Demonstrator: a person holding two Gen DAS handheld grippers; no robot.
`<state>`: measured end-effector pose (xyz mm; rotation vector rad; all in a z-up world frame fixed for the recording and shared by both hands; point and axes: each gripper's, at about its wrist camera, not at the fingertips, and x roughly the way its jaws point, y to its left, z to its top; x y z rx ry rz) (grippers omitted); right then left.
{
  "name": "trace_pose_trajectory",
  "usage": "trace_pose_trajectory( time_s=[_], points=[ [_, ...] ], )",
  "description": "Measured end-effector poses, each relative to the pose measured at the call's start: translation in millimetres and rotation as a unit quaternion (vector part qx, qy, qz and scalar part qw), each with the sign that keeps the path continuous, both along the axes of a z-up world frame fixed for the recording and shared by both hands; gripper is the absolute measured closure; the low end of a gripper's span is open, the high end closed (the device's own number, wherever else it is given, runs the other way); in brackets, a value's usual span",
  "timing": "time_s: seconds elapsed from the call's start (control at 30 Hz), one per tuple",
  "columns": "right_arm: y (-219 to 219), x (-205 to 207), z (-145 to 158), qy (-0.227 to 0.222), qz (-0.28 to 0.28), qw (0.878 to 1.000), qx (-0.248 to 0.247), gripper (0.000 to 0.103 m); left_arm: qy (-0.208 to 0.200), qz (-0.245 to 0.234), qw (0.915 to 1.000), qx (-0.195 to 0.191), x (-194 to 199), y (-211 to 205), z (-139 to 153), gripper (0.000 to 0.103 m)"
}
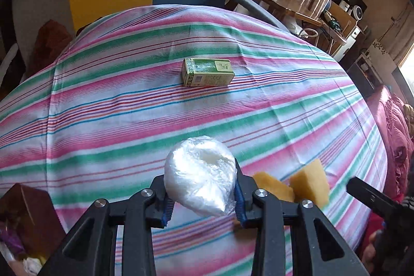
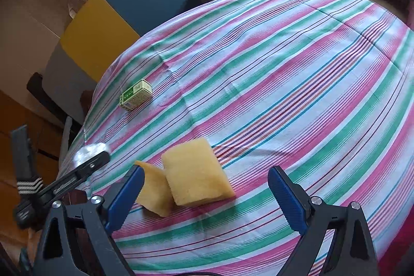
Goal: Organize objects
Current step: 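Grasp white cotton ball with left tool while right tool grasps yellow sponge, then carry cotton ball into tray with left tool while right tool holds sponge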
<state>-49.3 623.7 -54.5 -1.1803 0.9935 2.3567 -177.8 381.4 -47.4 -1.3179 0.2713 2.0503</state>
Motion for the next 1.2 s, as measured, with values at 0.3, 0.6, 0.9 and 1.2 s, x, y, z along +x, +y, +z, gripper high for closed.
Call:
trace_pose_trajectory(
  time_s=[0.3, 0.6, 0.9, 1.2],
  points=[
    [-9.9, -15.5, -9.2, -0.038, 0.029, 0.998, 0.042, 0.014, 0.016, -0.012, 0.9992, 0.034, 56.4, -52.6, 42.2, 0.066],
    [-25.8, -29.2, -16.7, -0.058, 0.071, 0.993, 0.071, 0.014, 0.042, -0.011, 0.9977, 0.053, 100.7, -114.6, 66.3, 0.066],
    [-46.0, -39.9, -28.6, -0.107, 0.140, 0.975, 0.135, 0.050, 0.088, 0.045, 0.9939, 0.050, 130.8, -188.7, 62.6, 0.066],
    [-49.2, -42.2, -30.7, -0.117, 0.141, 0.972, 0.149, 0.050, 0.099, 0.127, 0.9860, 0.042, 144.2, -266.8, 47.6, 0.066]
  ],
)
